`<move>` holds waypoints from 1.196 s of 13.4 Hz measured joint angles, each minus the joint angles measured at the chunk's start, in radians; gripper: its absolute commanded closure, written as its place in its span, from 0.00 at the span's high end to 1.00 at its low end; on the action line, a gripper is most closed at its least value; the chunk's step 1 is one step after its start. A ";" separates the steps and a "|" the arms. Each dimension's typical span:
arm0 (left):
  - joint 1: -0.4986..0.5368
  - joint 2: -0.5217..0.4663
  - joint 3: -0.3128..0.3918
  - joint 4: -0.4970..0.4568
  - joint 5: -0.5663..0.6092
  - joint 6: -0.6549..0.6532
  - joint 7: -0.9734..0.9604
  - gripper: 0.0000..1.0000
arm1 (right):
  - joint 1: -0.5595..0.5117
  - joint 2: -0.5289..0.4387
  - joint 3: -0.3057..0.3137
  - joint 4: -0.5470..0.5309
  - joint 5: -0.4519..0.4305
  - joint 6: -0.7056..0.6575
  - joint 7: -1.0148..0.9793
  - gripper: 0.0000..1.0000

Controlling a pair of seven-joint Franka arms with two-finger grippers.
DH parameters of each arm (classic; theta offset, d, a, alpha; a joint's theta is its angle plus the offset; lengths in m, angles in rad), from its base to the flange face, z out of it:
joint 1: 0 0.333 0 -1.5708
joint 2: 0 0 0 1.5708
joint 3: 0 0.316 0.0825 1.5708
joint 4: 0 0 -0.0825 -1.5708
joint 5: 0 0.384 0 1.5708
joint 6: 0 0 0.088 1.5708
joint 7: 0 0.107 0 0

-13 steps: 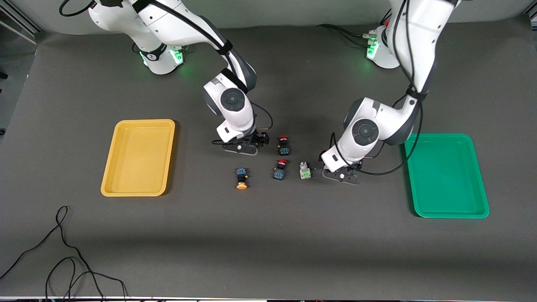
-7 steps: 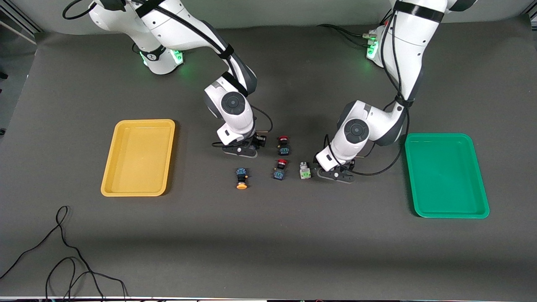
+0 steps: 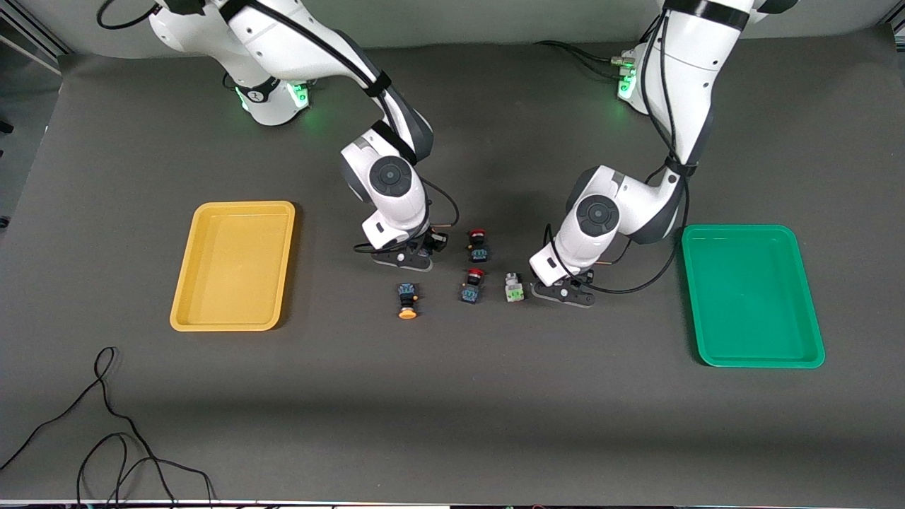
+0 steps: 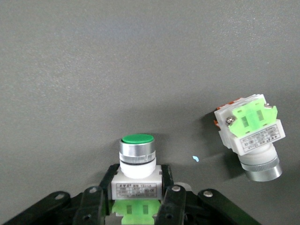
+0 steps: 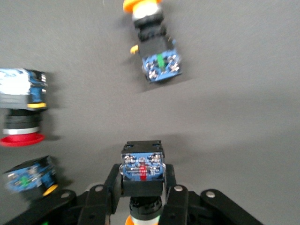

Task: Place green and yellow buttons in trays
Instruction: 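Close the right gripper on orange button while the left gripper grips green button, then bring the right gripper over yellow tray while the left gripper goes to green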

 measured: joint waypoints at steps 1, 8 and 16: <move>0.000 -0.011 0.003 0.007 0.001 -0.036 -0.029 0.00 | -0.001 -0.029 -0.012 0.050 0.000 -0.104 -0.008 0.27; 0.037 -0.221 0.060 0.391 0.016 -0.895 -0.242 0.00 | -0.227 -0.181 -0.091 0.220 0.023 -0.555 -0.465 0.27; 0.517 -0.247 0.082 0.545 0.056 -1.164 0.317 0.00 | -0.283 -0.315 -0.491 -0.033 0.022 -0.494 -1.101 0.27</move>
